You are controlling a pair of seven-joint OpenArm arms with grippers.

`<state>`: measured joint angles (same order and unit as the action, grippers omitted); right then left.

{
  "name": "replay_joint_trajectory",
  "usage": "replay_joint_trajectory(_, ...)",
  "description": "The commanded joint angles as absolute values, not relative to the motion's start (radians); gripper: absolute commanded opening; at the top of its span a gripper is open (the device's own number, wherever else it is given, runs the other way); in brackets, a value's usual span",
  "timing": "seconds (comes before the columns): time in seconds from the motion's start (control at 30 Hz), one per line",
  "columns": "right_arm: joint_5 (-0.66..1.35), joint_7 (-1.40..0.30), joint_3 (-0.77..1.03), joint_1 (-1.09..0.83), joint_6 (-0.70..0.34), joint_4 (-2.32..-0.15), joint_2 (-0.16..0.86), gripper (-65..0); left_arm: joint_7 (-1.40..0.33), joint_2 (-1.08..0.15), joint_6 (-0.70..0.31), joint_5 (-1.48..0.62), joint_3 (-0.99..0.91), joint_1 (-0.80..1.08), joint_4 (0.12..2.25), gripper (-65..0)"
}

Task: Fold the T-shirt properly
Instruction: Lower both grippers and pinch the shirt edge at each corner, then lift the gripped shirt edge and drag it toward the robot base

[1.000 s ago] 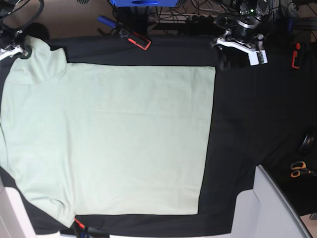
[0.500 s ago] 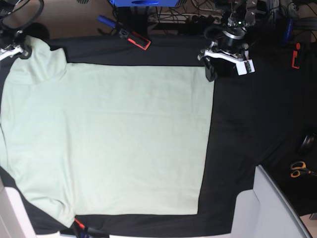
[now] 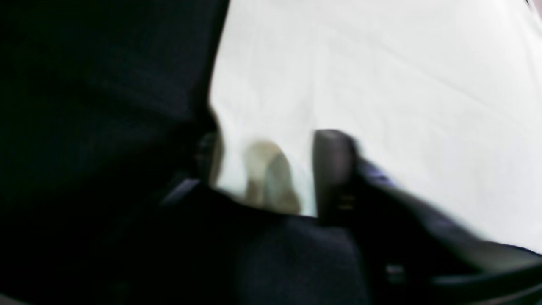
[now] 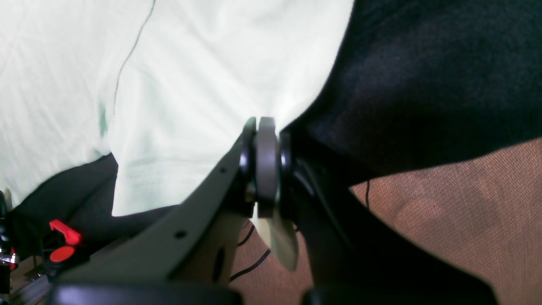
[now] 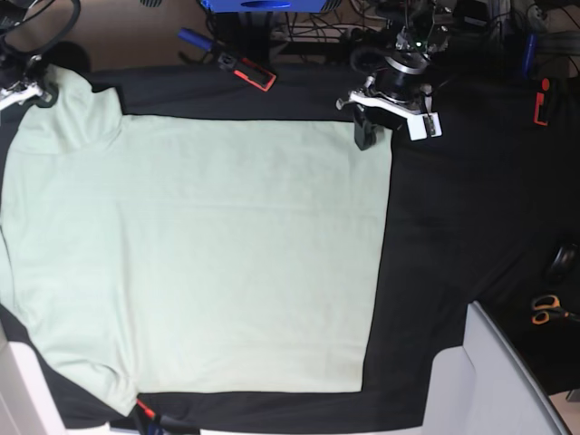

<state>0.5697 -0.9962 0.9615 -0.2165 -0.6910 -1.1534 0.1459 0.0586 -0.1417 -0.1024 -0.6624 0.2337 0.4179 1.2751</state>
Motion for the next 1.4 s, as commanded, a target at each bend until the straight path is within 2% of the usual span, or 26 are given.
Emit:
replay_joint_trajectory(0.0,0.581,-0.987,0.963,-0.214,-0.698,-1.165,0.166,-64.9,-0.002,-0.137,-0.102,-0.665,0.237,0.432,1.273,-49.5)
replay_joint_trajectory(0.07,0.581,-0.987,0.963,-0.214,-0.698,-1.165,0.166,-64.9,-0.002,-0.137,-0.102,-0.665,0.236,0.435,1.273,-56.4)
replay_joint_trajectory(0.23,0.581,-0.99,0.963,-0.214,-0.698,-1.165,0.166,-64.9,-0.002,-0.137,-0.102,-0.667,0.232,0.437,1.273,-59.0)
replay_joint_trajectory(0.33,0.581,-0.993,0.963,-0.219,-0.698,-1.165,0.166,-64.9,-0.002,-0.137,-0.097,-0.667,0.232,0.437,1.274,-65.0)
replay_joint_trajectory(0.63,0.581,-0.998,0.961,-0.259,-0.698,-1.256,0.17,-64.9,0.004,-0.136,-0.097,-0.667,0.165,0.493,1.317,-65.0)
replay_joint_trajectory(0.87,0.581,-1.096,0.963,-0.259,-0.698,-1.34,0.17,-64.9,-0.002,-0.137,-0.097,-0.664,0.073,0.572,1.415,-65.0)
replay_joint_trajectory(1.0,0.582,-1.164,0.969,-0.266,-0.698,-1.371,0.166,-64.9,-0.002,-0.139,-0.097,-0.662,0.07,0.588,1.423,-65.0)
replay_joint_trajectory(1.37,0.585,-1.219,0.963,-0.278,-0.698,-1.445,0.165,-64.9,-0.002,-0.134,-0.097,-0.664,0.071,0.63,1.501,-65.0)
